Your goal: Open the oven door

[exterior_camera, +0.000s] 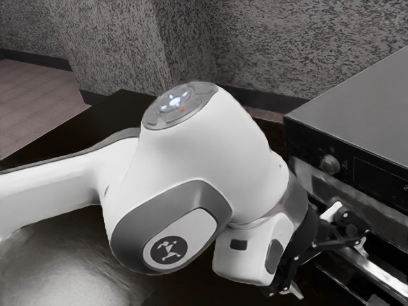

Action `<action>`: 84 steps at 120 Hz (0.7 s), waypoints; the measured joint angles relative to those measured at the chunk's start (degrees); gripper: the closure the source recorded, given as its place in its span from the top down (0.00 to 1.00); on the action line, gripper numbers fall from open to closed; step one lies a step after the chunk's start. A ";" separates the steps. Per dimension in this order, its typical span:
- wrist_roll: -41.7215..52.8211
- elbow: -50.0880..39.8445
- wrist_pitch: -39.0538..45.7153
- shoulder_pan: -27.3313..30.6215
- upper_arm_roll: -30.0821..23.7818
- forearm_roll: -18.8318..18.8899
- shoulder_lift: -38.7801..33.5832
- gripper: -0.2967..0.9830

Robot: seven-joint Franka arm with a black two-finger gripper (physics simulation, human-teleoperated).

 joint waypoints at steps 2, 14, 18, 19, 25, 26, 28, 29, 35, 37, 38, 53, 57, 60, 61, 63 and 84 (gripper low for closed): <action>-0.28 -5.26 0.21 0.19 0.11 -0.22 -6.28 0.70; -2.95 -13.81 -9.72 -12.58 3.41 1.07 -52.13 0.71; -4.82 5.75 -15.19 -9.56 6.07 6.24 -45.32 0.72; -5.32 10.06 -16.44 -8.26 6.55 7.54 -42.93 0.73; -9.23 33.31 -24.08 0.81 9.80 12.56 -21.61 0.73; -10.20 35.60 -25.26 2.15 10.79 12.86 -18.52 0.74; -12.12 39.24 -27.48 4.32 12.94 13.27 -13.02 0.74; -13.08 40.69 -28.52 5.19 14.17 13.33 -10.35 0.74; -18.69 46.01 -33.25 9.04 18.94 13.35 2.52 0.75; -20.46 46.90 -34.41 9.97 19.79 13.36 5.44 0.75; -21.33 47.20 -34.95 10.30 20.25 13.36 6.73 0.75; -32.97 43.24 -39.90 15.43 23.23 12.24 18.00 0.76; -35.69 42.36 -40.55 14.25 23.42 12.03 18.87 0.76; -37.64 42.00 -40.97 13.08 23.48 11.92 19.26 0.76; -38.27 41.92 -41.10 12.72 23.49 11.88 19.35 0.76; -39.52 41.77 -41.34 12.09 23.51 11.78 19.48 0.76; -52.96 41.37 -43.69 11.05 24.62 10.90 19.66 0.77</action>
